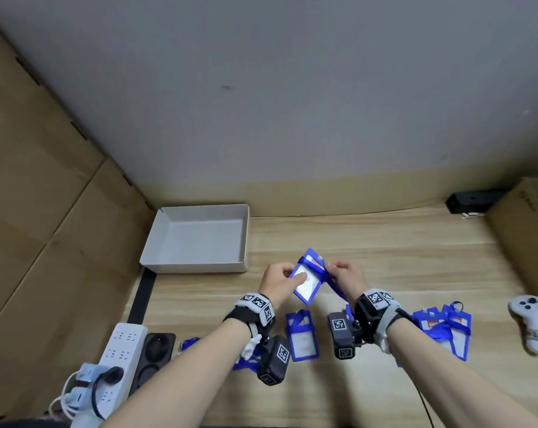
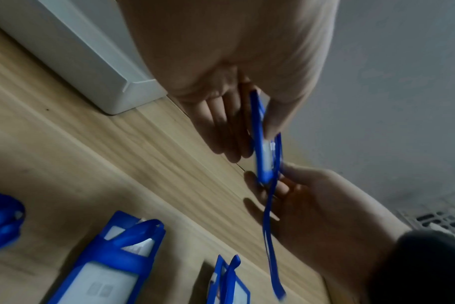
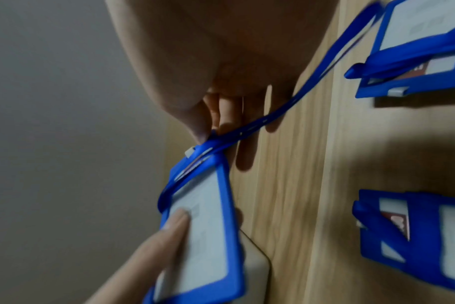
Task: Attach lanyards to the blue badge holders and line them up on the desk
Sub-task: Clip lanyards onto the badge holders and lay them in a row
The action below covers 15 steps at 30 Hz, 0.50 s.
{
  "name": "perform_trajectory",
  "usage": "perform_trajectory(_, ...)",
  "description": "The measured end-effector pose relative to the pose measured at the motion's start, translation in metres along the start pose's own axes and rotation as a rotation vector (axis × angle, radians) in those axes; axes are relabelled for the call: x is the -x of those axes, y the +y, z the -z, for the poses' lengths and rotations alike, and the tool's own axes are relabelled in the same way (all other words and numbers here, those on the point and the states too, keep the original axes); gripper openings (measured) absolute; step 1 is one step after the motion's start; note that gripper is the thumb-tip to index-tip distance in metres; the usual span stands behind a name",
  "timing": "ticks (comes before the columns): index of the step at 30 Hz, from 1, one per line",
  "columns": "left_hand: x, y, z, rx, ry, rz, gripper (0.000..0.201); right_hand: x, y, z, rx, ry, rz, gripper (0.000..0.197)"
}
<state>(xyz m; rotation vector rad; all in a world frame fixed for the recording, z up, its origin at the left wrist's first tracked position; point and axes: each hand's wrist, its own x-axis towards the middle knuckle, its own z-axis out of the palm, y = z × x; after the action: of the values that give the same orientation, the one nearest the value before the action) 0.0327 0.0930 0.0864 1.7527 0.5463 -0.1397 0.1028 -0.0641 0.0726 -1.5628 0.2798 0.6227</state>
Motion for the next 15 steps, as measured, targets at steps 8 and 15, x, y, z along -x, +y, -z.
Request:
perform_trajectory(8, -0.035, -0.022, 0.024, -0.469, -0.005, 0.118, 0.016, -0.036, -0.010, 0.016, 0.417, -0.366, -0.120, 0.027)
perform_trajectory(15, -0.031, -0.046, 0.026, -0.236, -0.011, 0.172, 0.007, -0.094, -0.002, 0.041, 0.539, -0.089, -0.091, 0.024)
